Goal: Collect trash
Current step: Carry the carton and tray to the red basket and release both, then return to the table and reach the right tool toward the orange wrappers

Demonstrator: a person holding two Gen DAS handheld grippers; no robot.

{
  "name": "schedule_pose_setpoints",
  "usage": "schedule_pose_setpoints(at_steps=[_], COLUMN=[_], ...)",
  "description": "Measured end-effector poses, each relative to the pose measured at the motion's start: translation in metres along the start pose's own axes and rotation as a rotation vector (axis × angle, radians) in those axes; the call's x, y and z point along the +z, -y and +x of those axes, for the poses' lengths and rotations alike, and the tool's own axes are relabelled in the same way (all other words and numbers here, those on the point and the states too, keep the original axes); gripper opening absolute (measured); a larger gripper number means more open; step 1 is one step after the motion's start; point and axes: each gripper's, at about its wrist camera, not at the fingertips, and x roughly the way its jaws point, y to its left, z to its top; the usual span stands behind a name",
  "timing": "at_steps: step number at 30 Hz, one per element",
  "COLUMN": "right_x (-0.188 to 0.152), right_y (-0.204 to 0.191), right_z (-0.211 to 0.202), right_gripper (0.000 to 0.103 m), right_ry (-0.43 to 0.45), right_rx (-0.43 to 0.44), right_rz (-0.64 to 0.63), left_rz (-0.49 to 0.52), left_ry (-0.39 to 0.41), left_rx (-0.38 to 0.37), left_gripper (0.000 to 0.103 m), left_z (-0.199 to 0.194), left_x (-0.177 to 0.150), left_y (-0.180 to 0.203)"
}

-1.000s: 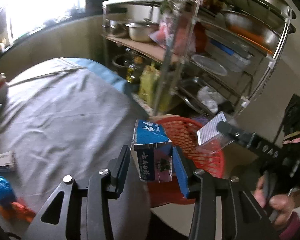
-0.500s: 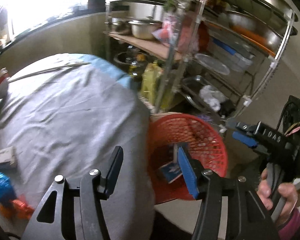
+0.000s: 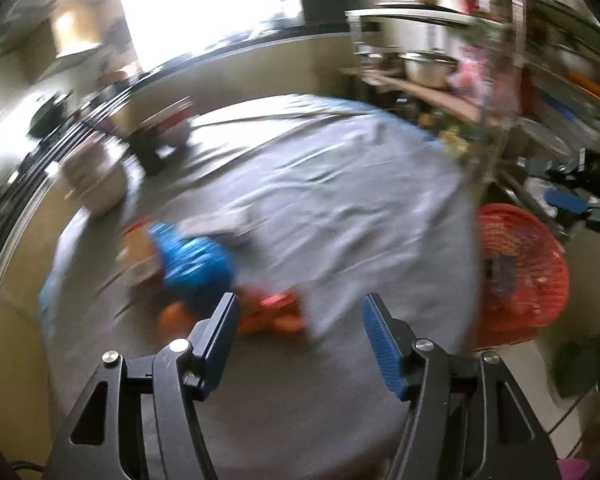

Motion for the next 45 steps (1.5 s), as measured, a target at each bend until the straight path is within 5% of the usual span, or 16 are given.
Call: schedule_pose_setpoints(at_steps=[10, 17, 26, 33, 35, 38, 45], right_x=[-0.029, -0.057, -0.086, -0.104, -0.106, -0.109, -0.091], right_y=[-0.113, -0.175, -0.238, -0.264, -0.265, -0.265, -0.247], right_z=[0.036, 0.081, 0.162, 0.219, 0.227, 0.231, 0.21], right_gripper=[0.069, 0.069, 0.069, 0.069, 0.066, 0.041, 0.043], right_ry=[-0.107, -0.228, -0.416, -0.474, -0.47, -0.476, -0.469], right_rx=[0.109, 0.18, 0.237, 0.169, 0.184, 0.208, 0.259], right_rz=[-0.185, -0.265, -0.355, -0.457, -0.481, -0.495, -0.45], left_rz=[-0.245, -0.313, -0.365, -0.399, -0.395, -0.397, -0.405], left_ry=[-0.095, -0.113, -0.131, -0.159, -0.162, -0.169, -0.186], left_rx=[0.167, 0.259, 0.295, 0.289, 0.293, 0.284, 0.231], left_gripper=[0.064, 0.064, 0.065, 0.065, 0.065, 0.065, 0.065], left_z=[-0.005, -0.011, -0.025, -0.018, -0.014, -0.007, 0.009], left_x=[-0.057, -0.072, -0.088, -0.088, -0.084, -0.077, -0.06], left_y=[-0.138, -0.184, -0.206, -0.211, -0.209, -0.207, -0.19])
